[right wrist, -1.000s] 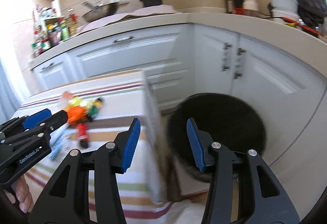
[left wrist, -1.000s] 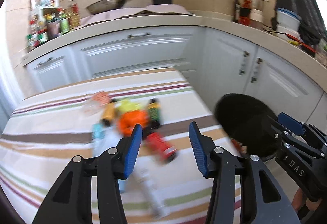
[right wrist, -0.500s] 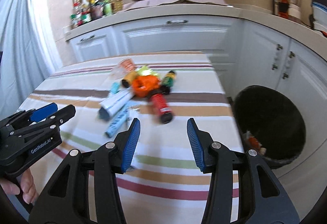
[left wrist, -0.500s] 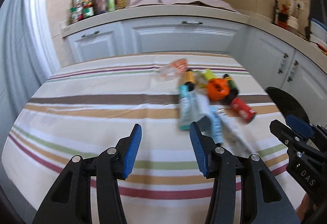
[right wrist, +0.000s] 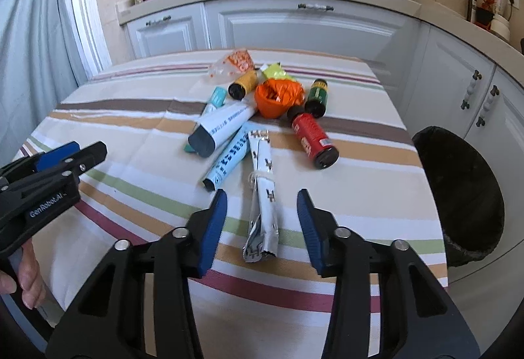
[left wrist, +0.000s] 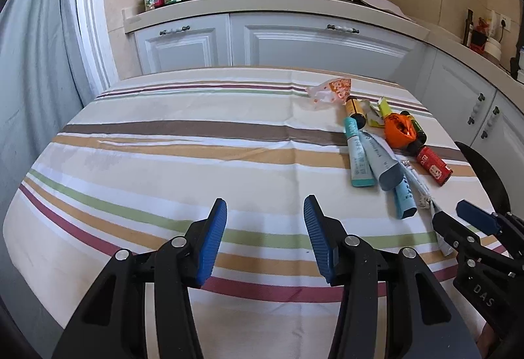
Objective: Collect trash
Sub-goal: 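Grasp the silver foil-wrapped item with the right gripper while the left gripper approaches the table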
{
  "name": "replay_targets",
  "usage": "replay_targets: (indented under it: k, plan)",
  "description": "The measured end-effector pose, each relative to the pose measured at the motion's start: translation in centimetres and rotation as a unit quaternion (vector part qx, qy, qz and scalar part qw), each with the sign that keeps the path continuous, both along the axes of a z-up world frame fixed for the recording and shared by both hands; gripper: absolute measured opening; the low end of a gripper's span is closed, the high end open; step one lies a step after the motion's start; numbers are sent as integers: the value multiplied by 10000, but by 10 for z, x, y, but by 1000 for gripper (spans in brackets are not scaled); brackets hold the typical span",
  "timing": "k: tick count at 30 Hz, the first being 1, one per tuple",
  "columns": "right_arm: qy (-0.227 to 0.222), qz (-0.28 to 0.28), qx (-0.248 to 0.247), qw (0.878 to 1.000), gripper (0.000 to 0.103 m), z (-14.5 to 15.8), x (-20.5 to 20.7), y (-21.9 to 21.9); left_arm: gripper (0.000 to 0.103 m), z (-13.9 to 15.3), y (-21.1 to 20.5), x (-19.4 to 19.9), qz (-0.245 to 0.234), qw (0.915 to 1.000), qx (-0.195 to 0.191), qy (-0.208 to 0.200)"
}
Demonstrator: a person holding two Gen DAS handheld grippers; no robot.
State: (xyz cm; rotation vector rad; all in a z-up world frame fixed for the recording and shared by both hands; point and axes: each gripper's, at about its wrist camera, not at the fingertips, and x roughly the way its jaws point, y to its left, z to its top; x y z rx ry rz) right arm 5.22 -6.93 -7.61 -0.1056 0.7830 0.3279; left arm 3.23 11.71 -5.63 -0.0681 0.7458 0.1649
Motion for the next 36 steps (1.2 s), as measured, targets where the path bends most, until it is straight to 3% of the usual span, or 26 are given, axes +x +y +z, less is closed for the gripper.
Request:
replay_targets:
  k: [2, 4, 20, 36]
  plan:
    - [97, 22, -43, 9999, 29, -4, 2, 2, 49, 0, 1, -1, -7, 10000, -22, 4]
    - [190, 46, -82, 9998, 19, -9, 3, 4, 49, 0, 0, -1, -27, 10000, -47, 1]
    - [-366, -253, 59, 9990, 18, 21, -3, -26, 49, 2, -41, 5, -578, 9983, -72, 34]
    - [-416, -929, 316, 9943, 18, 20, 10, -95, 49, -10, -98, 31, -1158, 9928, 15, 300]
